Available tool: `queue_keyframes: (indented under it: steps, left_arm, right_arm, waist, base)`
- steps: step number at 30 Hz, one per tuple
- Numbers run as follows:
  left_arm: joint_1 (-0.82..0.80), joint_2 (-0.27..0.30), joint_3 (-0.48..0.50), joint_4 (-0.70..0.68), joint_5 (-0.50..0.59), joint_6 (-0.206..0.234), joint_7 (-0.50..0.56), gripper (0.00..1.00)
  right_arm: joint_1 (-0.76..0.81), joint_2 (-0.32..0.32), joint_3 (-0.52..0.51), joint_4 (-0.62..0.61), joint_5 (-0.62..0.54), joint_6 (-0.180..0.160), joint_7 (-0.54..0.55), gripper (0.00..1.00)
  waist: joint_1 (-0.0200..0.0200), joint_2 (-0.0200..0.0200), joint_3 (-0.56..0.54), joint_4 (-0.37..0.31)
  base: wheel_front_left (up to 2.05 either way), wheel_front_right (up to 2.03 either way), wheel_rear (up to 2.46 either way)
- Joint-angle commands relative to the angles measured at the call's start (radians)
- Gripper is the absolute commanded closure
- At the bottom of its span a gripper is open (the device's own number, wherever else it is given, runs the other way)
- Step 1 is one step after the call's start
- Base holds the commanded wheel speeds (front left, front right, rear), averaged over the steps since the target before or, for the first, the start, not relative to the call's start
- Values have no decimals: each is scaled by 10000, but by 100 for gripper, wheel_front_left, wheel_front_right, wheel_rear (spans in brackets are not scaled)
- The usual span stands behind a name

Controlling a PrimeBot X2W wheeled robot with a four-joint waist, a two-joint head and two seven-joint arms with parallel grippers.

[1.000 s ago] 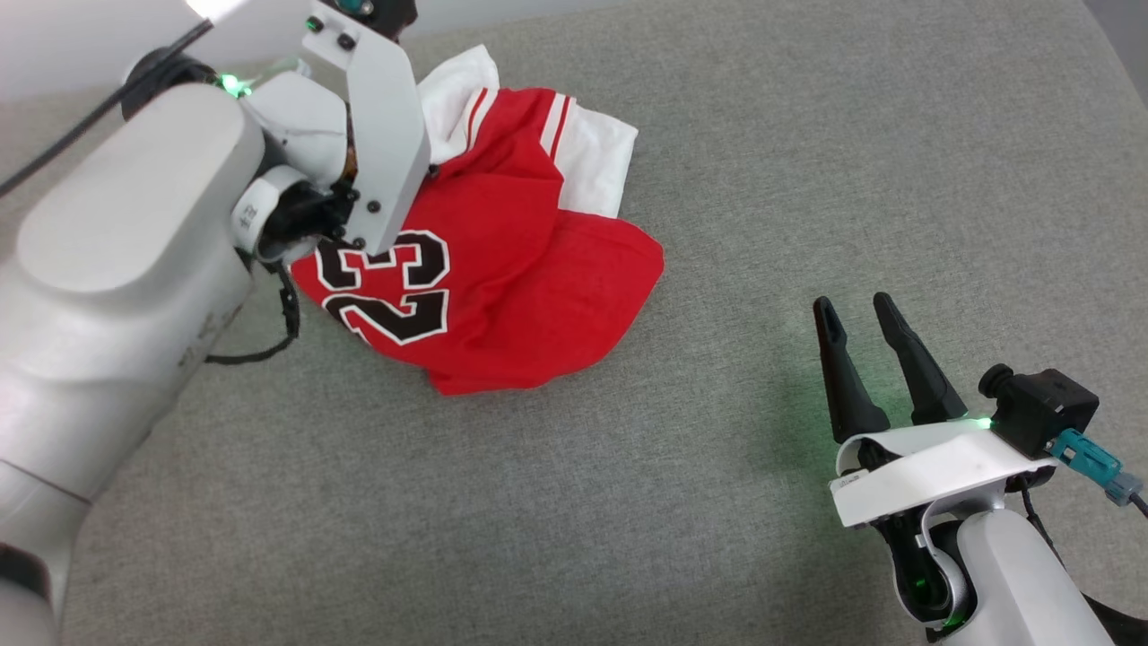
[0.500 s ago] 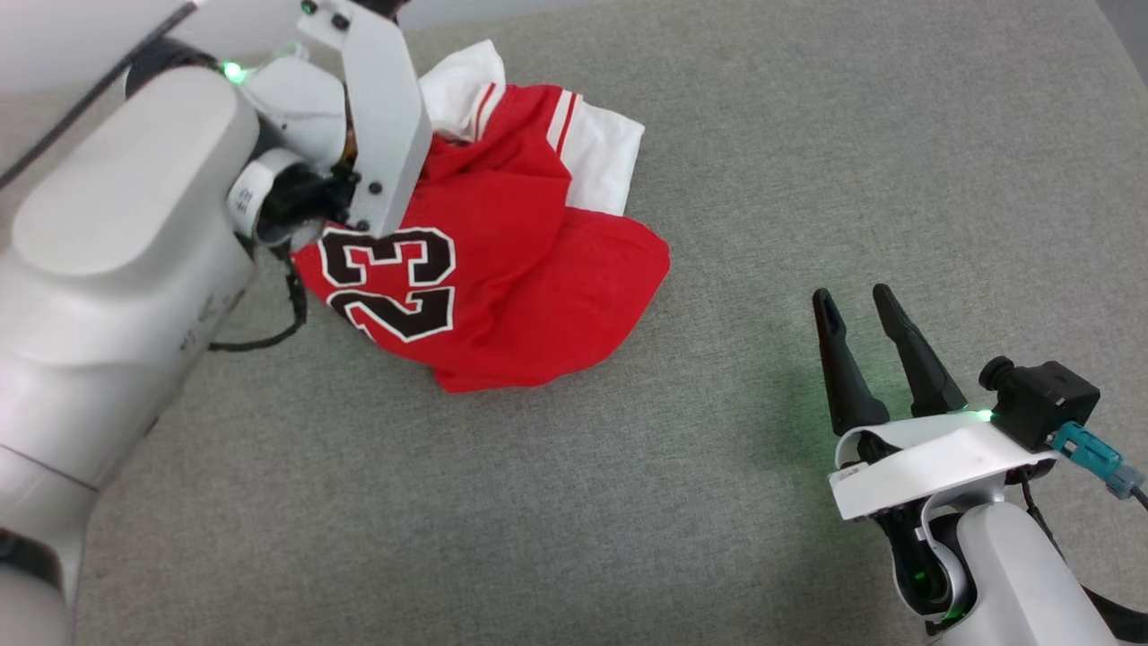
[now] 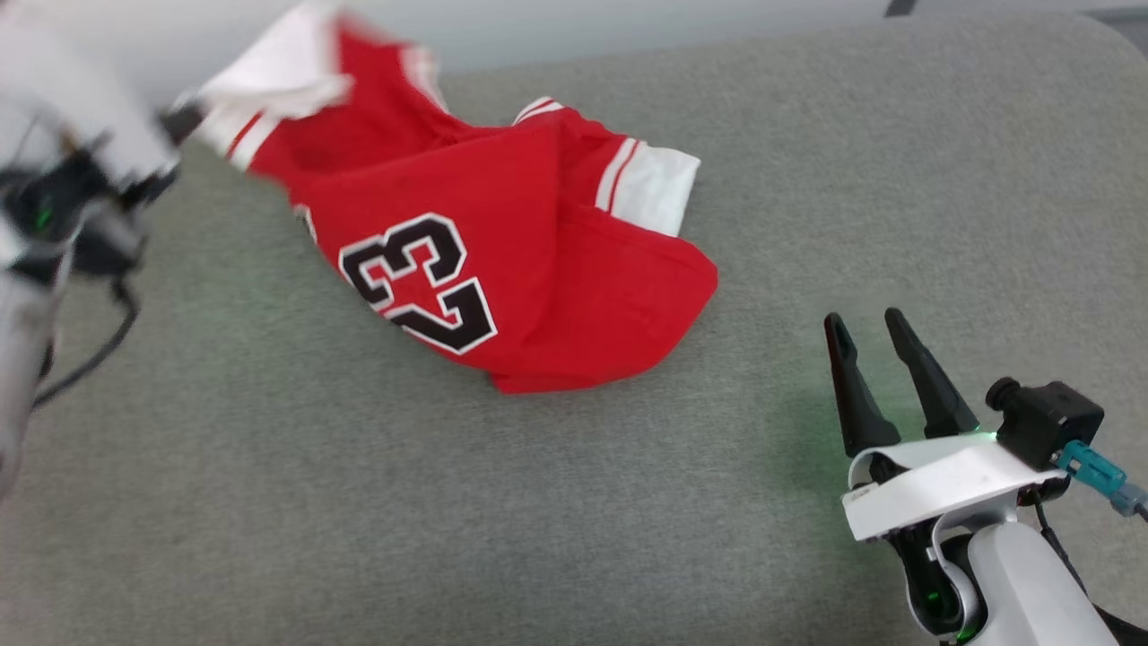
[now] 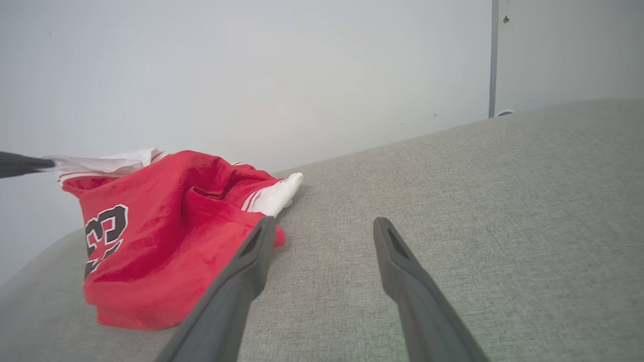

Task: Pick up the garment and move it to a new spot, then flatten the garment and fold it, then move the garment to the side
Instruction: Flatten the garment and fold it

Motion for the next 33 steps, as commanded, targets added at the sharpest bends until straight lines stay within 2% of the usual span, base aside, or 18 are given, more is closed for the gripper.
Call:
queue_keyframes:
  steps: [1, 3, 6, 9, 12, 16, 17, 19, 20, 21, 23, 27, 28, 29, 31, 32, 33]
  left_arm:
    - [678, 205, 264, 208, -333, 91, -172, 100]
    - [1401, 488, 591, 363, -668, -19, -394, 100]
    - [2470, 583, 1025, 356, -1255, -323, -631, 100]
    - [3315, 762, 1144, 306, -1402, -533, -962, 100]
    - [3823, 774, 925, 181, -1156, -788, -1170, 100]
    - [4165, 600, 923, 399, -1210, -748, -1344, 100]
    - [4200, 563, 916, 493, -1189, -735, -1429, 92]
    - [4198, 541, 815, 652, -975, -763, -1666, 53]
    - [4202, 528, 727, 668, -813, -855, -1819, 15]
    - [4195, 507, 670, 660, -663, -944, -2057, 0]
    - [4179, 427, 641, 545, -409, -1146, -2737, 0]
    - [4475, 76, 445, -291, 470, -1626, -4852, 0]
    - [4475, 76, 445, -291, 470, -1626, -4852, 0]
    - [4655, -143, 226, -939, 1122, -1648, -6046, 0]
    - [4970, -503, -19, -1617, 1758, -1378, -7137, 0]
    - [4970, -503, -19, -1617, 1758, -1378, -7137, 0]
    - [5134, -636, -209, -1959, 2207, -1175, -7484, 0]
  right_arm:
    - [190, -62, 22, 31, -50, -3, -48, 0]
    - [193, -89, 18, 34, -67, -3, -48, 0]
    - [317, -168, -87, 26, -73, -3, -47, 0]
    - [329, -232, -156, -21, -89, -3, -48, 0]
    - [276, -344, -174, -35, -99, -3, -48, 0]
    - [132, -498, -68, -37, -134, -3, -46, 0]
    - [87, -552, 0, -46, -148, -3, -16, 0]
    - [1, -707, 156, -74, -189, -3, 100, 0]
    - [-79, -811, 255, -99, -210, -3, 192, 0]
    - [-188, -938, 376, -153, -227, -3, 314, 0]
    - [-459, -1225, 619, -277, -222, -3, 651, 0]
    - [-1186, -1953, 1038, -402, -68, -3, 1854, 0]
    - [-1186, -1953, 1038, -402, -68, -3, 1854, 0]
    - [-1640, -2363, 1227, -316, 24, -3, 2748, 0]
    - [-2161, -2823, 1328, -206, -29, -5, 3723, 0]
    - [-2161, -2823, 1328, -206, -29, -5, 3723, 0]
    - [-2395, -2984, 1342, -117, -2, -5, 4276, 0]
  waist:
    - [0, 0, -342, 368]
    - [0, 0, -433, 480]
    - [0, 0, -515, 682]
    - [0, 0, -533, 850]
    - [0, 0, -522, 928]
    - [0, 0, -485, 948]
    - [0, 0, -475, 944]
    - [0, 0, -465, 937]
    - [0, 0, -467, 939]
    - [0, 0, -470, 948]
    - [0, 0, -459, 1032]
    - [0, 0, -434, 1480]
    - [0, 0, -434, 1480]
    - [0, 0, -412, 1848]
    - [0, 0, -347, 2275]
    - [0, 0, -347, 2275]
    - [0, 0, -302, 2494]
  base:
    - [0, 0, 0]
    - [0, 0, 0]
    - [0, 0, 0]
    - [0, 0, 0]
    - [0, 0, 0]
    - [0, 0, 0]
    - [0, 0, 0]
    - [0, 0, 0]
    - [0, 0, 0]
    - [0, 0, 0]
    - [0, 0, 0]
    - [0, 0, 0]
    - [0, 0, 0]
    - [0, 0, 0]
    - [0, 0, 0]
    - [0, 0, 0]
    - [0, 0, 0]
